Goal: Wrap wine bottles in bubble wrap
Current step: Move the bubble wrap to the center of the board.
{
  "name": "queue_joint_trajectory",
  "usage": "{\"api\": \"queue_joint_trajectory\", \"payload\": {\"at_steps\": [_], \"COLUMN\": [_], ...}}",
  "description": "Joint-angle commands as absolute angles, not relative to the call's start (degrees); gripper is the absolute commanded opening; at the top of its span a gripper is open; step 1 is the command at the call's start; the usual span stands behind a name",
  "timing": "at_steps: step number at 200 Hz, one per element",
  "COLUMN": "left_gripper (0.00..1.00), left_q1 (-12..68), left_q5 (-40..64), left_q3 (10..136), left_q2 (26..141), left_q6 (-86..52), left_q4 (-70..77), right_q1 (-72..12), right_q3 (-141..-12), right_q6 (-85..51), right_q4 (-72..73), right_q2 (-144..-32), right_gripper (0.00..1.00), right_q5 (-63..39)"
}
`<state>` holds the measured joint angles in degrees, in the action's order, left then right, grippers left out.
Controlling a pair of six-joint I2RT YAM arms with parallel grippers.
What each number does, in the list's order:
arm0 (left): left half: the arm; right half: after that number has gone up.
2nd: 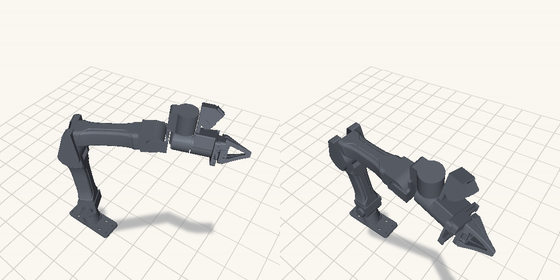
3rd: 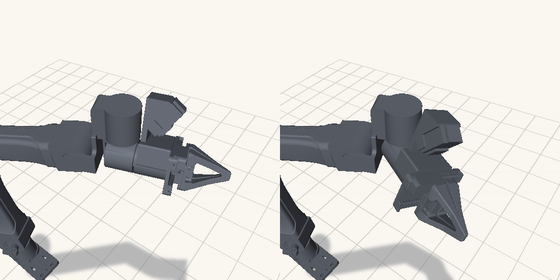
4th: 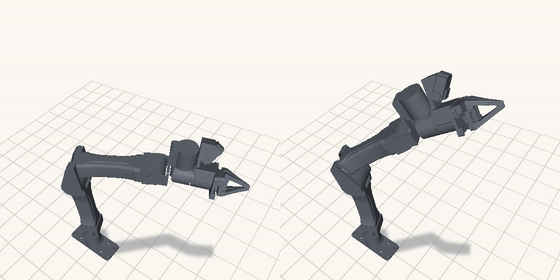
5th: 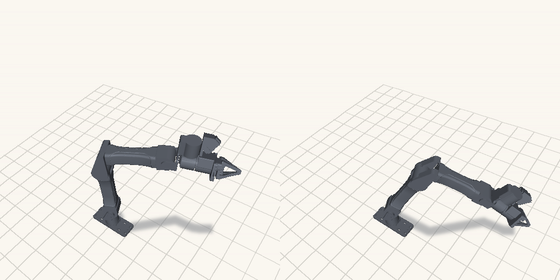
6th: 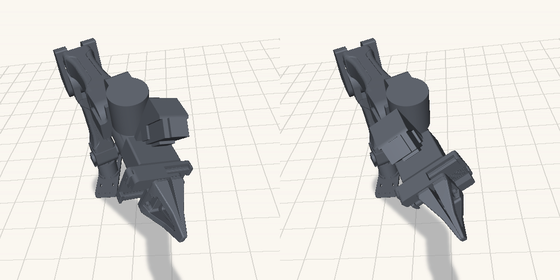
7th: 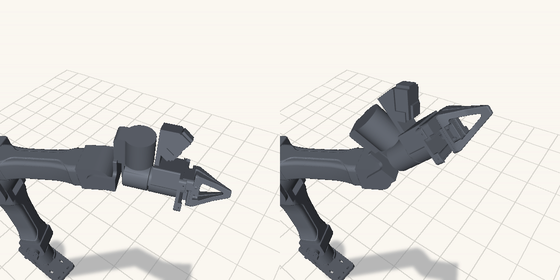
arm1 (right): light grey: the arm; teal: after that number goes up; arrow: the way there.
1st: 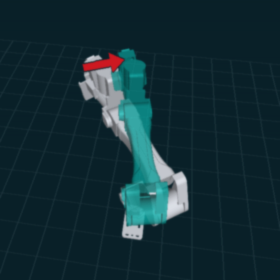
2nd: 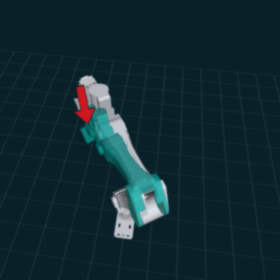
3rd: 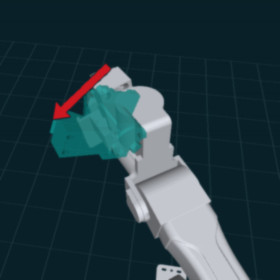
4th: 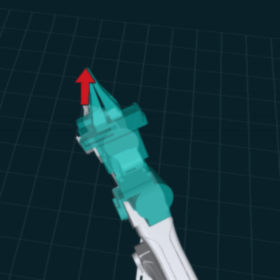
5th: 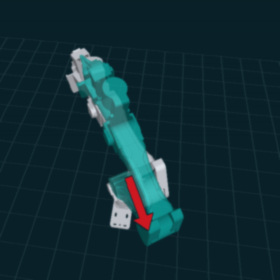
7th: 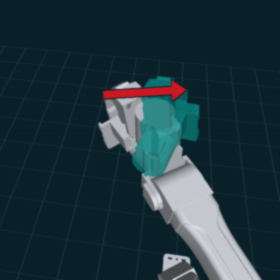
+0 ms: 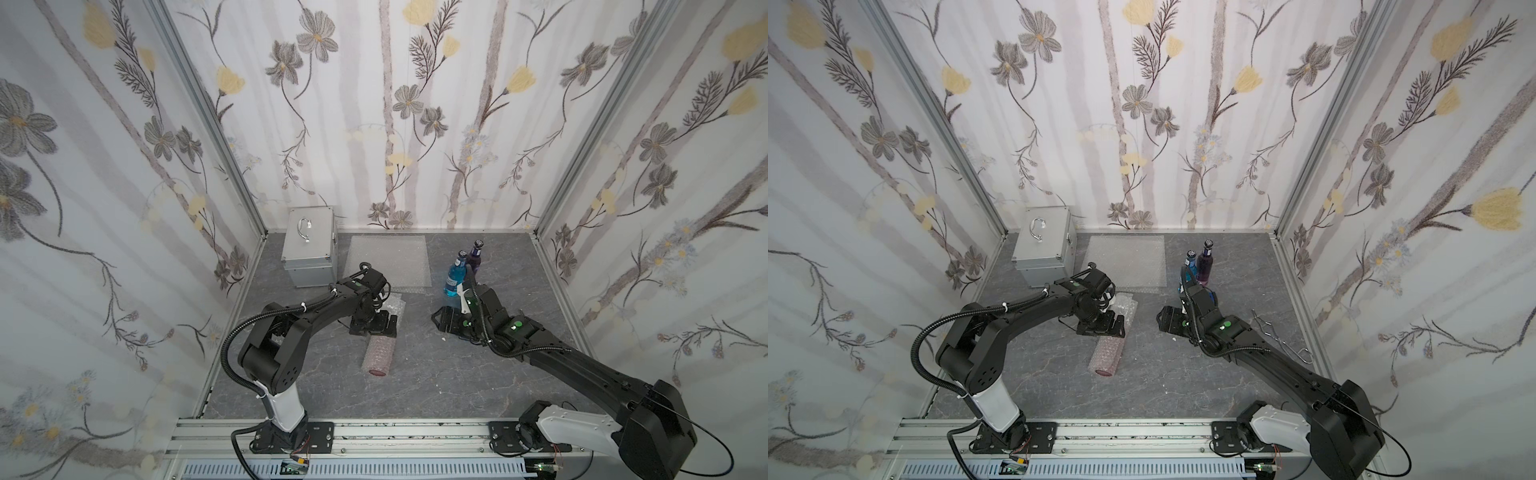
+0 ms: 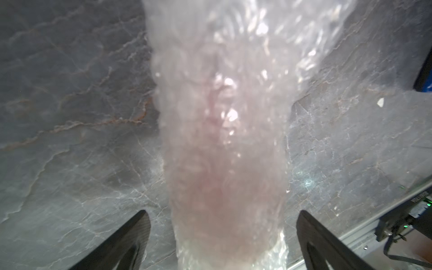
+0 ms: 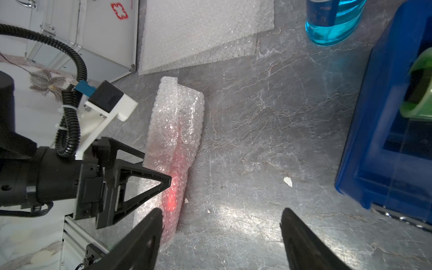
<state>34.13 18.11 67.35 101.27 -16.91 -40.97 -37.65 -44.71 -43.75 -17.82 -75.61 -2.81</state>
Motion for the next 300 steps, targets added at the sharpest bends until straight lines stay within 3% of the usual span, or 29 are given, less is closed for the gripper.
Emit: {"api": "queue_joint_trajectory", "payload": {"at_steps": [1,39,95,137,197,239,300], "left_gripper": [1.0,1.0,0.65,0.55,0.55,0.55,0.58], "left_q1": [36.2,38.6,37.8,35.9,25.1,11.6,3.4], "left_q5": [12.7,10.9,9.7,6.5,2.7,2.7,1.2], "left_q3": [69.2,71.2,71.6,67.5,57.5,59.3,57.8], "left_q2": [102.7,105.6,106.2,101.5,93.0,94.6,95.6], "left_q6": [-16.8,-15.8,-15.3,-10.6,-3.1,0.8,5.4], "left_q4": [-43.7,-45.2,-46.1,-44.4,-38.1,-37.7,-37.1], "right_q1": [-37.3,-35.2,-32.1,-30.6,-29.1,-27.6,-27.1], "right_q3": [-45.1,-45.0,-44.7,-45.6,-45.5,-45.0,-46.6], "right_q6": [-44.5,-43.4,-41.6,-40.0,-38.1,-36.9,-35.0], "right_q4": [-19.4,-21.8,-23.6,-23.5,-23.0,-22.2,-21.2], "right_q2": [-73.6,-70.2,-66.8,-67.4,-67.4,-67.3,-69.4], "right_gripper": [0.91,0.92,0.91,0.91,0.91,0.91,0.9], "right_q5": [1.5,3.0,3.4,2.6,2.2,1.2,-0.1]}}
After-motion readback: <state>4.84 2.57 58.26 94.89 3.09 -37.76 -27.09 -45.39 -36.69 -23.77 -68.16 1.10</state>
